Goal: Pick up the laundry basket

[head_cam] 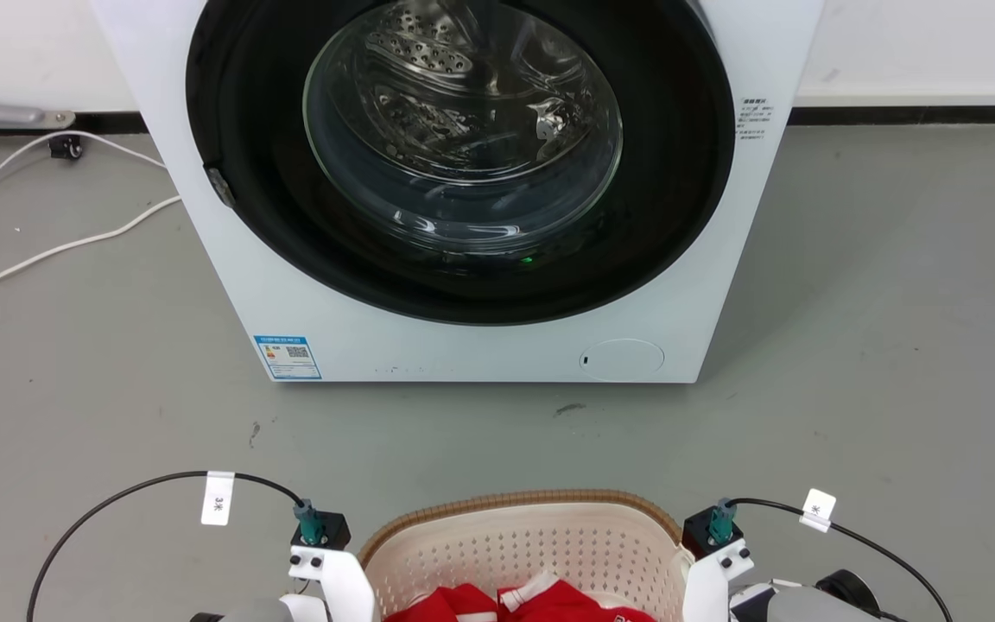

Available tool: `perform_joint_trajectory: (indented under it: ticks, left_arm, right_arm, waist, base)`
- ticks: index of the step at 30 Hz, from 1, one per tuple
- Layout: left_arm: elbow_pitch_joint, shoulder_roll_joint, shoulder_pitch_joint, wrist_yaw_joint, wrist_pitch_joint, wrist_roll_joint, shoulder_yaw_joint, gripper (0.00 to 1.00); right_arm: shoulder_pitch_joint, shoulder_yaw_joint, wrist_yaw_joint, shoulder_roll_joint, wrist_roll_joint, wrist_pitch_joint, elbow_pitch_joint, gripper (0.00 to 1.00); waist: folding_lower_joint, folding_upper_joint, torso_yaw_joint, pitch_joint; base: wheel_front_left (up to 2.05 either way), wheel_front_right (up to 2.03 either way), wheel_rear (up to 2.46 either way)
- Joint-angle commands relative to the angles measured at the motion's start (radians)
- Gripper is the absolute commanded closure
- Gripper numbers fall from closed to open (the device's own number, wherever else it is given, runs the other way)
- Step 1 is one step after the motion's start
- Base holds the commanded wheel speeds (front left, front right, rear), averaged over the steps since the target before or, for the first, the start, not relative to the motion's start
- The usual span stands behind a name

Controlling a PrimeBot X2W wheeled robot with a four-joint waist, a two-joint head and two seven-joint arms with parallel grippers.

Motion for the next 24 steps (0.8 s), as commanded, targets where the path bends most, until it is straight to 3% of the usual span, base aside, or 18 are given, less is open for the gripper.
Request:
perform_joint_trajectory:
  ticks: [1, 24]
  left_arm:
    - [-0.008, -0.007, 0.008, -0.007, 0.007, -0.007, -0.013, 1.00]
    - [-0.002, 0.005, -0.019, -0.007, 0.037, -0.108, -0.127, 1.00]
  right_arm:
    - [0.006, 0.013, 0.005, 0.003, 0.010, 0.000, -0.009, 1.00]
    - [-0.006, 0.082, 0.004, -0.008, 0.097, 0.014, -0.004, 1.00]
  waist:
    - [0.0001, -0.0001, 0.000, -0.005]
    - [0.0001, -0.0001, 0.002, -0.018]
  base:
    - [0.00, 0.00, 0.00]
    - [0.00, 0.00, 0.00]
